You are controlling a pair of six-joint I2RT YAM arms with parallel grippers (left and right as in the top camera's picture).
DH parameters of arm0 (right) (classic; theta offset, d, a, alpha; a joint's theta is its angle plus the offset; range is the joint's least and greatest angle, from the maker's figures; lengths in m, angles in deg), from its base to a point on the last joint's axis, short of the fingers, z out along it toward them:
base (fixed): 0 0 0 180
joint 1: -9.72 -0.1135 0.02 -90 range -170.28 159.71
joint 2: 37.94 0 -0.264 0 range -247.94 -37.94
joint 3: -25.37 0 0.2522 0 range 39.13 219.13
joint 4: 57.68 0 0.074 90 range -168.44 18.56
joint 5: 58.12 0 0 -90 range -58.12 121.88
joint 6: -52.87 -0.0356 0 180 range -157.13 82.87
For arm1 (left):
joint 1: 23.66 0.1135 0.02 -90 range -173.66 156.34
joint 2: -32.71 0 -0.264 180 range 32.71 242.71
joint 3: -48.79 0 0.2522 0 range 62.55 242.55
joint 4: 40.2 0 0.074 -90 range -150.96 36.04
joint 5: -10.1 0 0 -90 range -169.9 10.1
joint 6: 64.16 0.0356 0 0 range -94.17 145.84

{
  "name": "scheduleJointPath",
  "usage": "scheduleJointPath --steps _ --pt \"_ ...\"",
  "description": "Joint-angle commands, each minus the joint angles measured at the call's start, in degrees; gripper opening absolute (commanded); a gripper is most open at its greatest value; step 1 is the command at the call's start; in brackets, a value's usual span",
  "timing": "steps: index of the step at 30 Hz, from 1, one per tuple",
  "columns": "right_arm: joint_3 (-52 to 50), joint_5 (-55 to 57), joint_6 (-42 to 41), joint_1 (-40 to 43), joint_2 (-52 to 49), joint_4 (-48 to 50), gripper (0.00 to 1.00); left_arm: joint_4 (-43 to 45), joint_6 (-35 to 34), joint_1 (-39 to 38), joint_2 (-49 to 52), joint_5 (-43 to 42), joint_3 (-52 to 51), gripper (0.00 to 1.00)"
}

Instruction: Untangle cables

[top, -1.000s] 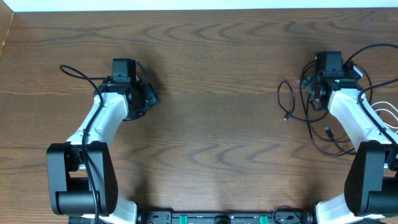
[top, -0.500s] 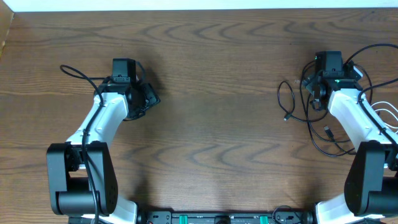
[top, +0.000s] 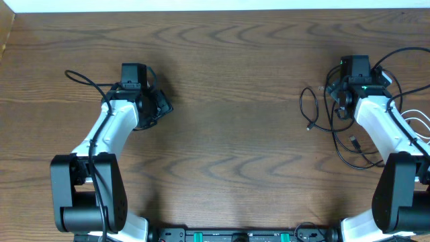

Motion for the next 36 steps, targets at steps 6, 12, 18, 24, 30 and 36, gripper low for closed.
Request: scheduleJointPath --steps 6,12,18,24,30,36 --pt "0.59 0.68 -0.37 0.13 -0.11 -0.11 0.99 0.07 -0.72 -0.02 0.15 0.59 -0.52 0.63" --pt "0.59 0.68 -0.37 0.13 -0.11 -0.09 0.99 0.07 -0.7 -0.02 0.15 0.57 -0.52 0.63" --pt "0.59 0.68 -0.37 0.13 -0.11 -0.11 0.99 0.07 -0.72 -0.02 -0.31 0.59 -0.52 0.63" --pt "0.59 0.66 -0.37 0.11 -0.11 -0.11 0.99 0.02 -0.7 -0.04 -4.09 0.57 -0.52 0.63" --pt "0.59 0.68 -0.37 0.13 -0.11 -0.11 0.99 0.04 -0.72 -0.02 -17.09 0.57 -0.52 0.63" --pt "0.59 0.68 -0.37 0.13 -0.11 -0.11 0.99 0.02 -0.7 -0.02 -32.5 0.57 -0.52 0.63"
